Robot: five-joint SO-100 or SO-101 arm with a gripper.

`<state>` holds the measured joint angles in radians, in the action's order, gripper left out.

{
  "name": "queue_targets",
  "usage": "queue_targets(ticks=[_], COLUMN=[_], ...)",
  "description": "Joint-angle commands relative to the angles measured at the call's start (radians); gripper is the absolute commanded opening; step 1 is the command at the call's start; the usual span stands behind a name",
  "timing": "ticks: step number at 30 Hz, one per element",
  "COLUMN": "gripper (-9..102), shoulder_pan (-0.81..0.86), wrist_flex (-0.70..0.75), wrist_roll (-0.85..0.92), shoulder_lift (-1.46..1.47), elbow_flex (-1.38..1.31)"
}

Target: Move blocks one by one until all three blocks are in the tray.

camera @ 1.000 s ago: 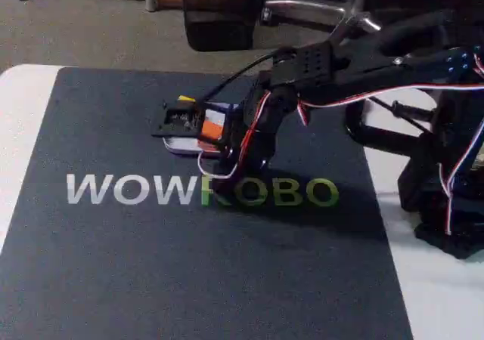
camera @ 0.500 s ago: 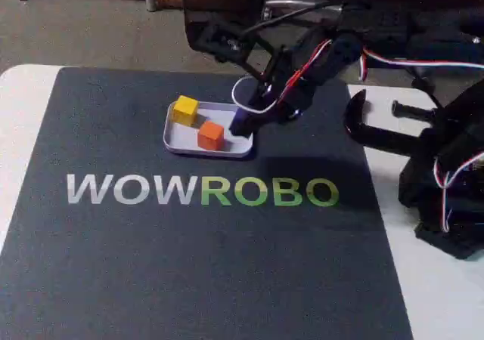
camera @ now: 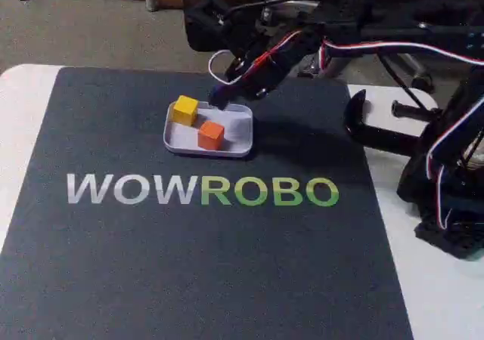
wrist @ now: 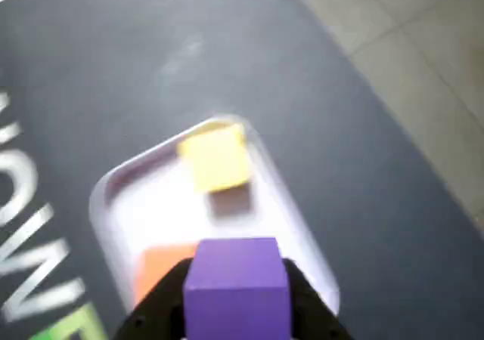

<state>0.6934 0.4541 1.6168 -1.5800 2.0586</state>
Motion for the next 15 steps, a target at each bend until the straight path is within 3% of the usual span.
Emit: queue_targets(ticks=[1,15], gripper=[-8,-8], shoulder_pan=[0.035,0.044], wrist_flex=[-0.015,-0.038], wrist_roll=[0.025,0.179], shoulder_lift=[0.000,0.041], elbow_flex=[-0.054,0.002])
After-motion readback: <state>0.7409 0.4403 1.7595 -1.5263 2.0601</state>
